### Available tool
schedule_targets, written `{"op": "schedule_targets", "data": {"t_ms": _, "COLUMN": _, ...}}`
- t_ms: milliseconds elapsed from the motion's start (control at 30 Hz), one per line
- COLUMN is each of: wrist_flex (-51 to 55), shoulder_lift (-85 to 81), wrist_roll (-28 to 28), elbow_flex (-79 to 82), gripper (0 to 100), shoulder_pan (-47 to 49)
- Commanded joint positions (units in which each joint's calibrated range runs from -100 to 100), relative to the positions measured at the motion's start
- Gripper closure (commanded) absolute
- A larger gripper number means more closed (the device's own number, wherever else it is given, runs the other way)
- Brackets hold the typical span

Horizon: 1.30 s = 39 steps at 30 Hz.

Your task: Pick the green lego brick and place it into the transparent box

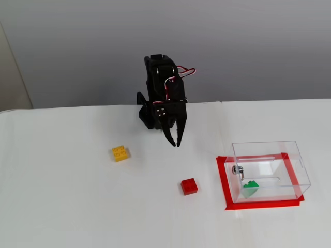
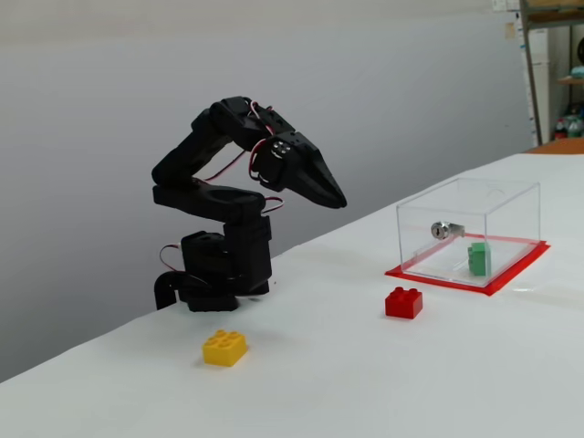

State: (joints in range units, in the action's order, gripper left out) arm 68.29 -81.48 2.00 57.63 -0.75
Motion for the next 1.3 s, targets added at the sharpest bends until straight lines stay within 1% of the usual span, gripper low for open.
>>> {"op": "schedule_targets", "data": {"t_ms": 0, "wrist_flex": 0.11, "shoulder_lift": -4.86, "wrist_roll": -0.23, "elbow_flex": 3.58, "gripper": 99, "shoulder_pan": -2.91}}
{"op": "schedule_targets", "data": {"t_ms": 367, "wrist_flex": -0.58, "shoulder_lift": -18.18, "wrist_roll": -0.28, "elbow_flex": 18.59, "gripper": 99, "shoulder_pan": -9.71}}
{"op": "schedule_targets", "data": {"t_ms": 633, "wrist_flex": -0.76, "shoulder_lift": -18.27, "wrist_roll": -0.28, "elbow_flex": 23.02, "gripper": 99, "shoulder_pan": -9.57}}
{"op": "schedule_targets", "data": {"t_ms": 1000, "wrist_flex": -0.84, "shoulder_lift": -18.27, "wrist_roll": -0.28, "elbow_flex": 34.32, "gripper": 99, "shoulder_pan": -9.71}}
{"op": "schedule_targets", "data": {"t_ms": 1267, "wrist_flex": 0.03, "shoulder_lift": -18.27, "wrist_roll": -0.28, "elbow_flex": 36.13, "gripper": 99, "shoulder_pan": -9.27}}
